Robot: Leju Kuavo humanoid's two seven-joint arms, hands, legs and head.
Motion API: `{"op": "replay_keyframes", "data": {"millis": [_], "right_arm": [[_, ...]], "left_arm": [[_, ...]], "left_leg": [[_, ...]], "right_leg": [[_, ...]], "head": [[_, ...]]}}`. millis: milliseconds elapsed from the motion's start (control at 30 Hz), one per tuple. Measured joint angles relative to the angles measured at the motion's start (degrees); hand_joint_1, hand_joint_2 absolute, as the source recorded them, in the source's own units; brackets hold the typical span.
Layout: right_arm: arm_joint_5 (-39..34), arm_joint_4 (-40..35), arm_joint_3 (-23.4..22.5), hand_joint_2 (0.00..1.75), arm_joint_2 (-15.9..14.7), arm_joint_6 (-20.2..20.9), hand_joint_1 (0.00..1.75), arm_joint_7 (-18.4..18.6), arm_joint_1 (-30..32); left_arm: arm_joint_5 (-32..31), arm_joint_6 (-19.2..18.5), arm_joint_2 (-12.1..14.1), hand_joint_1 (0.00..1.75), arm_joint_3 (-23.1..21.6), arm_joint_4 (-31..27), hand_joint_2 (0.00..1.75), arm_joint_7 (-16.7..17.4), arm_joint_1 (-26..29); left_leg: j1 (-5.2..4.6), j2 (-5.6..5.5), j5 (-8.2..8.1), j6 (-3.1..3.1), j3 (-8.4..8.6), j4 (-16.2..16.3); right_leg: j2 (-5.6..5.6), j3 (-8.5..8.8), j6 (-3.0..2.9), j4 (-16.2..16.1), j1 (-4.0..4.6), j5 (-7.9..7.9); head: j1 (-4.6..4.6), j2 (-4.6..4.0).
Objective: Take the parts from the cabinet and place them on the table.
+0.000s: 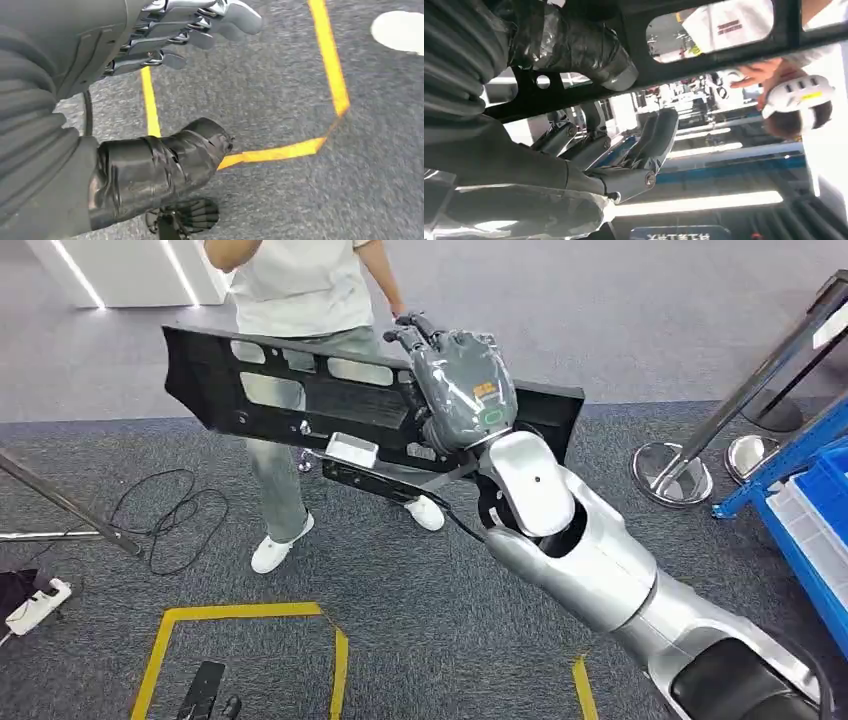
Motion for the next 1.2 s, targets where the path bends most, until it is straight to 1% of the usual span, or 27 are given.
{"op": "replay_keyframes", "data": {"millis": [67, 100, 167, 200, 233, 267, 333, 367, 400, 433, 467, 533, 567, 633, 700, 733, 767, 800, 867, 900, 933, 1000, 1033, 1067, 1100, 1133, 1200], "right_arm": [[0.02, -0.13, -0.11, 1.75, -0.02, -0.02, 1.75, 0.0, -0.03], [0.02, -0.13, -0.18, 1.75, -0.02, 0.0, 1.75, 0.0, -0.24], [0.02, -0.13, -0.26, 1.75, -0.04, 0.0, 1.75, 0.0, -0.04], [0.02, -0.13, -0.26, 1.75, -0.09, 0.02, 1.75, 0.0, 0.25], [0.02, -0.11, -0.26, 1.75, -0.11, 0.04, 1.75, 0.0, 0.47], [0.02, -0.11, -0.26, 1.75, -0.13, 0.07, 1.75, 0.0, 0.56], [0.02, -0.13, -0.28, 1.75, -0.13, 0.07, 1.75, 0.0, 0.45], [0.02, -0.13, -0.28, 1.75, -0.13, 0.07, 1.75, 0.0, 0.36], [0.02, -0.07, -0.3, 1.75, -0.17, 0.09, 1.75, 0.0, 0.43], [0.0, -0.09, -0.28, 1.75, -0.15, 0.09, 1.75, 0.0, 0.21], [0.0, -0.18, -0.31, 1.75, -0.17, 0.05, 1.75, 0.0, 0.34], [0.0, -0.15, -0.35, 1.75, -0.17, 0.07, 1.75, 0.0, 0.25], [0.0, -0.24, -0.35, 1.75, -0.13, 0.04, 1.75, 0.0, 0.22], [0.0, -0.26, -0.39, 1.75, -0.13, 0.02, 1.75, 0.0, -0.02], [0.0, -0.26, -0.39, 1.75, -0.13, 0.02, 1.75, 0.0, 0.2], [0.0, -0.22, -0.39, 1.75, -0.13, 0.02, 1.75, 0.0, 0.37], [0.0, -0.2, -0.39, 1.75, -0.13, 0.02, 1.75, 0.0, 0.45], [-0.02, -0.2, -0.39, 1.75, -0.13, 0.02, 1.75, 0.0, 0.44], [-0.02, -0.22, -0.39, 1.75, -0.13, 0.02, 1.75, 0.0, 0.27], [-0.02, -0.22, -0.39, 1.75, -0.13, 0.05, 1.75, 0.0, 0.19], [-0.11, -0.2, -0.41, 1.75, -0.13, 0.05, 1.75, 0.0, 0.13], [-0.15, -0.2, -0.42, 1.75, -0.13, 0.0, 1.75, 0.0, 0.17], [-0.15, -0.17, -0.44, 1.75, -0.15, -0.02, 1.75, 0.0, 0.1], [-0.17, -0.26, -0.5, 1.75, -0.17, -0.09, 1.75, 0.0, 0.1], [-0.15, -0.22, -0.55, 1.75, -0.17, -0.13, 1.75, 0.0, 0.12], [-0.17, -0.2, -0.59, 1.75, -0.17, -0.15, 1.75, 0.0, -0.04], [-0.2, -0.13, -0.68, 1.75, -0.22, -0.17, 1.75, 0.0, 0.24]], "left_arm": [[0.0, -0.04, 0.07, 0.0, 0.0, -0.04, 1.75, 0.04, 0.09], [0.0, -0.07, 0.07, 0.0, -0.02, -0.04, 1.75, 0.07, 0.03], [0.0, -0.07, 0.07, 0.0, -0.07, -0.07, 1.75, 0.11, -0.12], [0.0, -0.07, 0.07, 0.0, -0.09, -0.07, 1.75, 0.11, -0.06], [0.0, -0.09, 0.07, 0.0, -0.09, -0.07, 1.75, 0.13, 0.06], [0.0, -0.09, 0.07, 0.0, -0.11, -0.07, 1.75, 0.13, 0.14], [0.0, -0.11, 0.04, 0.0, -0.11, -0.09, 1.75, 0.13, 0.17], [0.0, -0.11, 0.04, 0.0, -0.13, -0.11, 1.75, 0.13, 0.13], [0.02, -0.15, 0.04, 0.0, -0.15, -0.13, 1.75, 0.13, 0.02], [0.02, -0.2, 0.09, 0.0, -0.15, -0.13, 1.75, 0.2, -0.19], [0.02, -0.22, 0.15, 0.0, -0.15, -0.13, 1.75, 0.2, -0.16], [0.02, -0.31, 0.2, 0.0, -0.17, -0.28, 1.75, 0.2, -0.1], [0.02, -0.33, 0.15, 0.0, -0.17, -0.28, 1.75, 0.17, -0.13], [0.0, -0.39, 0.13, 0.0, -0.17, -0.35, 1.75, 0.15, -0.39], [0.09, -0.5, 0.2, 0.0, -0.17, -0.37, 1.75, 0.15, -0.23], [0.13, -0.61, 0.2, 0.0, -0.2, -0.37, 1.75, 0.2, 0.01], [0.13, -0.7, 0.2, 0.0, -0.2, -0.37, 1.75, 0.24, 0.16], [0.13, -0.72, 0.2, 0.0, -0.2, -0.37, 1.75, 0.26, 0.18], [0.13, -0.72, 0.26, 0.0, -0.2, -0.37, 1.75, 0.33, 0.12], [0.13, -0.72, 0.28, 0.0, -0.2, -0.37, 1.75, 0.35, 0.14], [0.13, -0.72, 0.31, 0.0, -0.2, -0.39, 1.75, 0.44, 0.07], [0.13, -0.7, 0.33, 0.0, -0.2, -0.42, 1.75, 0.48, 0.13], [0.13, -0.68, 0.35, 0.0, -0.22, -0.42, 1.75, 0.57, 0.16], [0.11, -0.59, 0.35, 0.0, -0.22, -0.44, 1.75, 0.65, 0.17], [0.09, -0.55, 0.35, 0.0, -0.22, -0.44, 1.75, 0.68, 0.09], [0.0, -0.52, 0.35, 0.0, -0.22, -0.44, 1.75, 0.72, 0.02], [-0.15, -0.46, 0.35, 0.0, -0.22, -0.44, 1.75, 0.74, -0.09]], "left_leg": [[0.42, -0.21, 0.1, 0.27, 1.77, -1.17], [0.41, -0.22, -0.11, 0.6, 2.17, -1.3], [0.39, -0.3, -0.77, 0.8, 2.76, -1.27], [0.38, -0.37, -1.09, 0.83, 3.03, -1.21], [0.39, -0.45, -1.49, 0.78, 3.4, -1.13], [0.41, -0.55, -1.9, 0.72, 3.85, -1.01], [0.44, -0.72, -2.81, 0.49, 4.99, -0.77], [0.44, -0.82, -3.63, 0.21, 5.75, -0.62], [0.36, -0.9, -3.9, -0.12, 5.88, -0.45], [0.41, -0.95, -4.13, -0.51, 5.22, -0.22], [0.42, -0.93, -4.4, -0.86, 5.27, -0.22], [0.41, -0.97, -4.78, -1.42, 5.95, 0.09], [0.57, -0.68, -4.86, -1.68, 5.31, 1.47], [0.66, -0.37, -5.67, -2.25, 1.42, 8.35], [0.78, -0.35, -8.64, -2.66, -3.9, 15.73], [0.82, -0.35, -9.18, -2.72, -5.66, 17.08], [0.83, -0.35, -8.22, -2.66, -6.12, 15.94], [0.82, -0.35, -5.9, -2.41, -5.45, 12.78], [0.65, -0.31, -0.13, -1.68, -2.53, 4.57], [0.28, -0.16, 2.48, -1.06, -1.12, -0.04], [-0.16, -0.09, 0.48, -0.85, -0.89, -0.21], [-0.32, -0.27, 1.87, -0.18, -0.27, -0.45], [-0.31, -0.31, 1.83, -0.1, -0.15, -0.6], [0.6, -0.19, 2.2, 0.17, 0.8, -1.76], [0.34, -0.25, 2.06, 0.3, 1.34, -2.15], [0.32, -0.22, 1.76, 0.76, 1.66, -2.16], [0.22, -0.23, 1.1, 0.96, 2.1, -2.03]], "right_leg": [[-0.01, -0.65, 0.41, 1.77, -0.12, -0.86], [0.01, -2.16, 0.45, 4.52, -0.14, -2.05], [0.02, -7.92, 0.51, 13.69, -0.06, -5.46], [0.02, -10.25, 0.57, 16.67, -0.08, -6.02], [0.02, -11.6, 0.78, 17.25, -0.14, -5.05], [0.01, -11.57, 0.9, 15.48, -0.21, -3.08], [0.02, -9.04, 0.96, 7.96, -0.4, 3.01], [0.07, -7.16, 0.68, 1.86, -0.49, 6.75], [0.31, -7.26, 0.43, 1.95, -0.15, 5.16], [0.06, -6.56, -0.02, 0.35, 0.01, 4.62], [0.15, -6.83, -0.41, 0.39, 0.01, 5.6], [0.22, -6.02, -1.07, 0.29, -0.21, 5.16], [0.19, -5.44, -1.38, -0.01, -0.27, 4.92], [0.12, -4.69, -1.95, -0.05, -0.29, 4.32], [0.17, -3.9, -2.07, -0.05, -0.16, 3.54], [0.24, -3.48, -2.09, -0.05, -0.11, 3.15], [0.34, -2.96, -2.08, -0.04, -0.06, 2.75], [0.38, -2.38, -2.03, -0.03, 0.02, 2.33], [0.37, -1.24, -1.85, -0.04, 0.04, 1.57], [0.33, -0.6, -1.56, -0.11, 0.05, 1.06], [0.38, -0.6, -1.27, -0.37, 0.09, 0.89], [0.42, -0.68, -0.55, -0.49, 0.0, 0.84], [0.47, -0.03, -0.23, -1.17, 0.09, 0.54], [0.29, -0.15, 0.15, -1.01, 0.37, -0.11], [0.24, -0.61, 0.36, 0.56, 0.33, -0.81], [0.26, -2.78, 0.47, 4.64, 0.22, -2.51], [0.25, -8.03, 0.65, 13.23, 0.14, -5.12]], "head": [[0.11, 0.0], [0.24, 0.0], [0.24, 0.0], [0.15, -0.02], [0.22, 0.0], [0.2, -0.02], [0.22, 0.0], [0.22, 0.0], [0.05, 0.0], [0.33, 0.0], [0.06, 0.0], [0.17, 0.0], [0.09, 0.0], [-0.24, 0.0], [-0.18, -0.02], [-0.18, 0.0], [-0.2, 0.0], [-0.18, 0.0], [-0.15, -0.02], [-0.15, -0.02], [-0.16, -0.02], [-0.31, -0.02], [-0.13, -0.02], [-0.17, 0.0], [0.24, -0.02], [0.44, 0.0], [0.46, -0.02]]}}
